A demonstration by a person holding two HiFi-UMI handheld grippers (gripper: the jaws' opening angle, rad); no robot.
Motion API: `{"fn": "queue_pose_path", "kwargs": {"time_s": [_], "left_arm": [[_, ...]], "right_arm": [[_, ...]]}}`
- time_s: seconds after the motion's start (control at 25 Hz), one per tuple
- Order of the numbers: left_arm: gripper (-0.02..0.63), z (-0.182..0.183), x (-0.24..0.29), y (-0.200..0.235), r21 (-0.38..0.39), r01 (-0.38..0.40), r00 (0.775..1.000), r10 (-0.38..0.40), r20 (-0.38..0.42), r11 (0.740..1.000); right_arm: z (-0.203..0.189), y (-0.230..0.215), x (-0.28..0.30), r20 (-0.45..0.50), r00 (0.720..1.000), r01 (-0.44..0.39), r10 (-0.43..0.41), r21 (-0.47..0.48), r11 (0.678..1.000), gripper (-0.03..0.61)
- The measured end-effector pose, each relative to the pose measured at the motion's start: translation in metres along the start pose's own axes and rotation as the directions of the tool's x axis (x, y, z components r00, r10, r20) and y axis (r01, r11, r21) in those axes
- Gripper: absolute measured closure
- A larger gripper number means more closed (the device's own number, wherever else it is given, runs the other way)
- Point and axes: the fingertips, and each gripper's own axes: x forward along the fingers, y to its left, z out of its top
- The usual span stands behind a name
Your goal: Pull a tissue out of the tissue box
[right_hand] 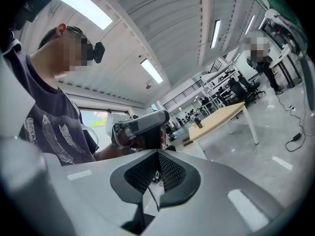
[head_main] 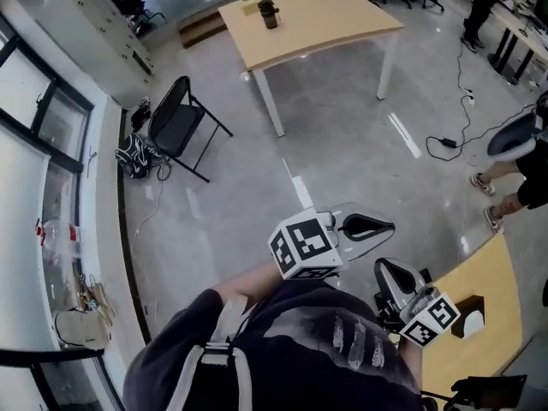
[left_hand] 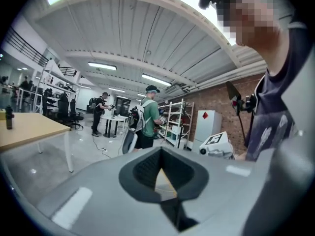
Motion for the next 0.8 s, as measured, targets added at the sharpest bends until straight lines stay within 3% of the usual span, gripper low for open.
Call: {"fn": "queue_pose_path", "kwargs": {"time_s": [0.16, 0.36, 0.64, 0.8], "left_arm": [[0.612, 0.001, -0.013, -0.009, -0.012, -0.097, 0.995, 0.098, 0.008, 0.995], [0.612, -0.009, -0.014, -0.019, -0.007, -0.125, 0.992, 0.125, 0.004, 0.992], [0.612, -0.027, 0.001, -0.015, -0.001, -0.060, 0.998, 0.060, -0.020, 0.998], [0.612, -0.032, 0.021, -0.018, -0.006, 0.097, 0.995, -0.098, -0.034, 0.995]], "right_arm": [[-0.002, 0.013, -0.003, -0.046, 0.994, -0.097, 0.096, -0.008, 0.995, 0.580], [-0.017, 0.018, -0.011, -0.047, 0.990, -0.131, 0.131, -0.004, 0.991, 0.580], [-0.030, -0.004, -0.013, -0.010, 0.997, -0.072, 0.072, -0.003, 0.997, 0.580], [-0.031, -0.012, -0.025, 0.058, 0.993, 0.098, -0.099, 0.013, 0.995, 0.581]]}}
